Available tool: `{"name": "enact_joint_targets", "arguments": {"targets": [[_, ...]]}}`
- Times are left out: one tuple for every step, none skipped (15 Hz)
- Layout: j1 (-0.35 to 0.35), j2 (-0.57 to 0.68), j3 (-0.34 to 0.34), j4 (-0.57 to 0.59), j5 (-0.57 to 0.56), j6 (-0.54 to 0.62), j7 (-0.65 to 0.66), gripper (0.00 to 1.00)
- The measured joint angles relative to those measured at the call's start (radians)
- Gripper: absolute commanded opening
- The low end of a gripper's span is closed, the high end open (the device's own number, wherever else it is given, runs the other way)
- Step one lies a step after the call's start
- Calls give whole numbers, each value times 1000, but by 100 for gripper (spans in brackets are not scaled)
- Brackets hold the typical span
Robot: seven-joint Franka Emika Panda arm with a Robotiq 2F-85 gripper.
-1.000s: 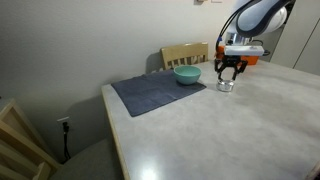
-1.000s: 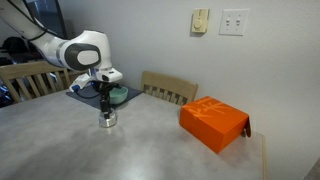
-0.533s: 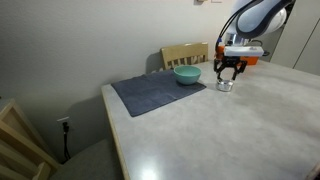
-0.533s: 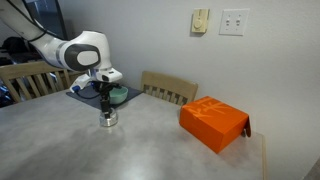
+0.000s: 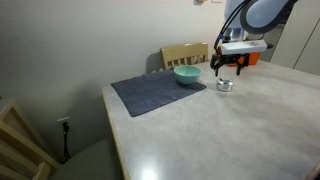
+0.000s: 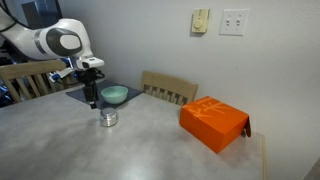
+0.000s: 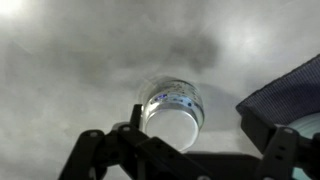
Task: Take the silver lid from the table and put it on the silver container
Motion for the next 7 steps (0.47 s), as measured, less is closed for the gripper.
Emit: {"name": "enact_joint_targets", "arguments": {"targets": [[24, -29, 1, -15, -32, -15, 42, 100], [43, -56, 7, -29, -56, -31, 80, 100], [54, -84, 23, -42, -60, -48, 101, 100], [52, -106, 49, -52, -41, -59, 102, 100], [49, -125, 73, -61, -26, -68, 101, 100], [48, -136, 84, -68, -22, -74, 101, 100], [48, -141, 88, -72, -20, -75, 101, 100]]}}
